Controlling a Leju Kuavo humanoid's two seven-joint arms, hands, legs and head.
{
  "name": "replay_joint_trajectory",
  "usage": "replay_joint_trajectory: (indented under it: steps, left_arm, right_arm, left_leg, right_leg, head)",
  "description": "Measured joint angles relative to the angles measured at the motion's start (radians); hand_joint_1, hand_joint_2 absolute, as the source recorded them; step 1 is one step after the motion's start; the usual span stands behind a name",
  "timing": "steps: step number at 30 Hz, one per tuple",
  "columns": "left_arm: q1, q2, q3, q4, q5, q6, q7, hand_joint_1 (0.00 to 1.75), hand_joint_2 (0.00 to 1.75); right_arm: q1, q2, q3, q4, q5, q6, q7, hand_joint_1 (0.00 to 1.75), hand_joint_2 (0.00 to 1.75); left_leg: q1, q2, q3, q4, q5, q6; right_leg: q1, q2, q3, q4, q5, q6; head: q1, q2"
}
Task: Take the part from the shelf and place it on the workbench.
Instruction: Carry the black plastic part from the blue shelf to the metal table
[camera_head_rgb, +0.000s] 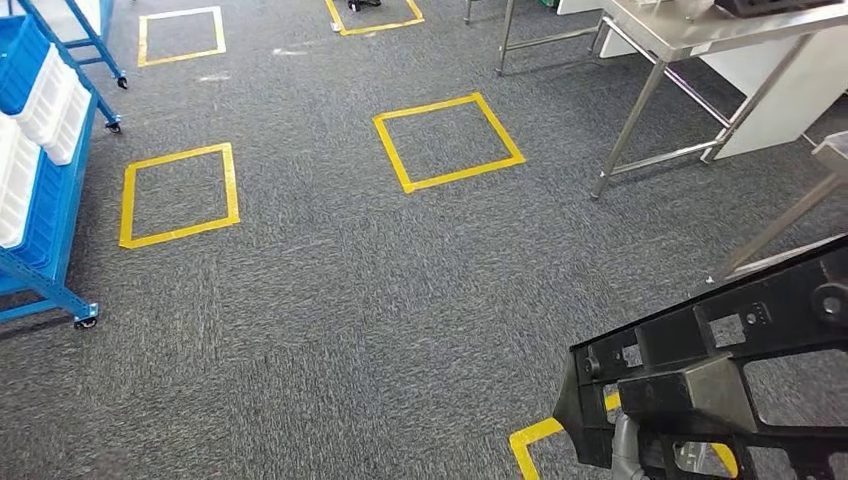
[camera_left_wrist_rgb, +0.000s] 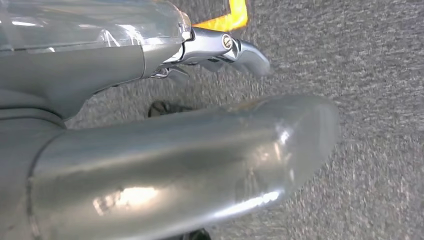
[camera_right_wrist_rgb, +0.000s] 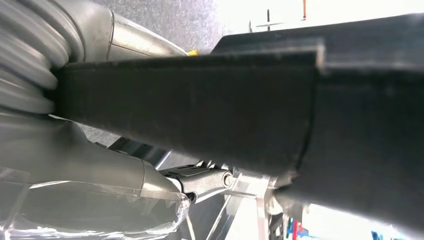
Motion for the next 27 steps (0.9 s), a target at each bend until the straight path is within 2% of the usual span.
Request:
replay_joint_trajectory:
  steps: [1, 2, 3, 5, 6, 7, 8, 9, 10, 12, 13, 15, 17, 18, 19, 21, 22, 23, 24, 25, 26, 27]
  left_arm:
    - [-0.001, 0.000, 0.000, 0.000, 0.000, 0.000, 0.000, 0.00, 0.00]
    - [-0.001, -0.001, 0.000, 0.000, 0.000, 0.000, 0.000, 0.00, 0.00]
    - [-0.001, -0.001, 0.000, -0.001, 0.000, 0.000, 0.000, 0.00, 0.00]
    - [0.000, -0.002, 0.000, -0.002, 0.000, 0.000, 0.000, 0.00, 0.00]
    - [0.001, -0.002, 0.001, -0.002, -0.001, 0.000, 0.000, 0.00, 0.00]
    - [0.003, -0.002, 0.001, -0.002, -0.002, 0.000, 0.000, 0.00, 0.00]
    - [0.003, -0.002, 0.002, -0.002, -0.003, 0.000, 0.000, 0.00, 0.00]
    - [0.003, -0.002, 0.003, -0.002, -0.004, 0.000, 0.000, 0.00, 0.00]
    - [0.003, -0.002, 0.004, -0.002, -0.006, -0.001, 0.000, 0.00, 0.00]
    - [0.002, -0.002, 0.006, -0.002, -0.008, -0.001, 0.000, 0.00, 0.00]
    - [0.001, -0.002, 0.007, -0.002, -0.009, -0.001, 0.000, 0.00, 0.00]
    - [-0.001, -0.002, 0.010, -0.002, -0.010, -0.001, 0.000, 0.00, 0.00]
    - [-0.003, -0.002, 0.012, -0.003, -0.011, -0.002, 0.000, 0.00, 0.00]
    - [-0.004, -0.002, 0.013, -0.003, -0.011, -0.002, 0.000, 0.00, 0.00]
    - [-0.005, -0.002, 0.014, -0.003, -0.011, -0.002, 0.000, 0.00, 0.00]
    - [-0.005, -0.002, 0.017, -0.003, -0.011, -0.002, 0.000, 0.00, 0.00]
    - [-0.003, -0.002, 0.017, -0.003, -0.011, -0.003, 0.000, 0.00, 0.00]
    - [-0.001, -0.002, 0.018, -0.003, -0.011, -0.003, 0.001, 0.00, 0.00]
    - [0.001, -0.002, 0.018, -0.003, -0.011, -0.003, 0.001, 0.00, 0.00]
    - [0.002, -0.002, 0.019, -0.003, -0.011, -0.003, 0.001, 0.00, 0.00]
    - [0.003, -0.002, 0.019, -0.004, -0.011, -0.003, 0.001, 0.00, 0.00]
    - [0.002, -0.002, 0.019, -0.004, -0.011, -0.003, 0.001, 0.00, 0.00]
  right_arm:
    - [0.002, 0.000, 0.000, -0.001, 0.000, 0.000, 0.000, 1.75, 1.75]
    - [0.003, 0.000, 0.000, -0.002, 0.000, 0.000, 0.000, 1.75, 1.75]
    - [0.004, 0.000, 0.000, -0.002, 0.000, 0.000, 0.000, 1.75, 1.75]
    - [0.002, 0.000, 0.000, -0.003, 0.000, 0.000, 0.000, 1.75, 1.75]
    - [0.001, 0.000, 0.000, -0.003, 0.000, 0.000, 0.001, 1.75, 1.75]
    - [0.001, 0.000, 0.000, -0.003, 0.000, -0.001, 0.001, 1.75, 1.75]
    - [0.002, 0.000, 0.000, -0.002, 0.000, -0.001, 0.002, 1.75, 1.75]
    - [0.003, 0.000, 0.000, -0.002, 0.000, -0.002, 0.004, 1.75, 1.75]
    - [0.004, 0.000, 0.000, -0.002, 0.000, -0.003, 0.005, 1.75, 1.75]
    - [0.004, 0.000, 0.000, -0.002, 0.000, -0.004, 0.007, 1.75, 1.75]
    - [0.004, 0.000, 0.000, -0.003, 0.000, -0.004, 0.008, 1.75, 1.75]
    - [0.004, 0.000, 0.000, -0.004, 0.000, -0.006, 0.009, 1.75, 1.75]
    - [0.005, 0.000, 0.000, -0.005, 0.001, -0.008, 0.009, 1.75, 1.75]
    - [0.006, 0.000, 0.000, -0.005, 0.001, -0.010, 0.009, 1.75, 1.75]
    - [0.007, 0.000, 0.000, -0.006, 0.002, -0.012, 0.009, 1.75, 1.75]
    - [0.005, 0.000, 0.001, -0.007, 0.003, -0.015, 0.009, 1.75, 1.75]
    - [0.005, 0.001, 0.002, -0.008, 0.003, -0.016, 0.009, 1.75, 1.75]
    - [0.004, 0.001, 0.002, -0.008, 0.003, -0.016, 0.009, 1.75, 1.75]
    - [0.005, 0.001, 0.003, -0.007, 0.003, -0.017, 0.009, 1.75, 1.75]
    - [0.005, 0.001, 0.003, -0.007, 0.003, -0.017, 0.009, 1.75, 1.75]
    - [0.005, 0.001, 0.003, -0.007, 0.003, -0.016, 0.009, 1.75, 1.75]
    - [0.005, 0.001, 0.003, -0.008, 0.004, -0.016, 0.009, 1.75, 1.75]
  left_leg:
    - [0.000, 0.012, 0.002, -0.003, 0.003, 0.007]
    - [0.001, 0.025, 0.004, -0.008, 0.008, 0.014]
    - [0.002, 0.039, 0.007, -0.015, 0.013, 0.021]
    - [0.003, 0.069, 0.009, -0.023, 0.018, 0.031]
    - [0.001, 0.085, 0.008, -0.024, 0.017, 0.033]
    - [0.000, 0.100, 0.008, -0.023, 0.016, 0.033]
    - [-0.001, 0.114, 0.008, -0.023, 0.015, 0.032]
    - [-0.001, 0.128, 0.009, -0.023, 0.013, 0.031]
    - [-0.001, 0.141, 0.012, -0.023, 0.010, 0.029]
    - [-0.002, 0.163, 0.021, -0.024, 0.003, 0.022]
    - [-0.003, 0.172, 0.026, -0.023, 0.000, 0.017]
    - [-0.006, 0.187, 0.033, -0.024, -0.006, 0.007]
    - [-0.006, 0.202, 0.039, -0.027, -0.010, -0.004]
    - [-0.005, 0.193, 0.040, -0.021, -0.018, -0.010]
    - [-0.003, 0.172, 0.034, -0.001, -0.033, -0.015]
    - [0.000, 0.115, -0.012, 0.104, -0.092, -0.020]
    - [0.000, 0.100, -0.048, 0.176, -0.123, -0.020]
    - [0.000, 0.095, -0.080, 0.237, -0.141, -0.020]
    - [0.000, 0.093, -0.099, 0.267, -0.139, -0.020]
    - [0.000, 0.092, -0.101, 0.257, -0.116, -0.018]
    - [0.000, 0.087, -0.085, 0.208, -0.076, -0.015]
    - [0.000, 0.071, -0.059, 0.138, -0.034, -0.011]
  right_leg:
    - [-0.002, 0.009, -0.003, -0.002, 0.003, 0.007]
    - [-0.002, -0.002, -0.007, 0.002, 0.000, 0.011]
    - [-0.001, -0.027, -0.017, 0.021, -0.013, 0.015]
    - [0.000, -0.094, -0.063, 0.115, -0.070, 0.022]
    - [-0.001, -0.113, -0.095, 0.180, -0.102, 0.027]
    - [-0.004, -0.120, -0.122, 0.235, -0.123, 0.031]
    - [-0.006, -0.124, -0.136, 0.264, -0.127, 0.034]
    - [-0.007, -0.128, -0.131, 0.258, -0.114, 0.035]
    - [-0.008, -0.134, -0.105, 0.212, -0.085, 0.036]
    - [-0.004, -0.165, -0.027, 0.075, -0.027, 0.030]
    - [-0.001, -0.184, 0.002, 0.021, -0.012, 0.025]
    - [0.009, -0.199, 0.019, -0.014, -0.011, 0.015]
    - [0.009, -0.180, 0.018, -0.016, -0.010, 0.005]
    - [0.007, -0.169, 0.020, -0.020, -0.008, 0.000]
    - [0.004, -0.159, 0.022, -0.024, -0.006, -0.006]
    - [0.000, -0.140, 0.025, -0.027, -0.005, -0.016]
    - [0.001, -0.128, 0.025, -0.027, -0.005, -0.019]
    - [0.002, -0.115, 0.026, -0.026, -0.005, -0.021]
    - [0.003, -0.100, 0.027, -0.025, -0.006, -0.022]
    - [0.003, -0.085, 0.028, -0.023, -0.007, -0.021]
    - [0.003, -0.069, 0.030, -0.021, -0.008, -0.020]
    - [0.003, -0.055, 0.031, -0.018, -0.010, -0.019]
  head:
    - [-0.001, 0.000]
    - [-0.001, 0.000]
    - [0.002, 0.000]
    - [0.008, 0.000]
    - [0.010, 0.000]
    - [0.010, 0.000]
    - [0.010, 0.000]
    - [0.010, 0.000]
    - [0.011, 0.000]
    - [0.010, 0.000]
    - [0.010, 0.000]
    - [0.011, 0.000]
    - [0.012, 0.000]
    - [0.012, 0.000]
    - [0.010, 0.000]
    - [0.007, 0.000]
    - [0.005, 0.000]
    - [0.005, 0.000]
    - [0.005, 0.000]
    - [0.005, 0.000]
    - [0.005, 0.000]
    - [0.005, 0.000]
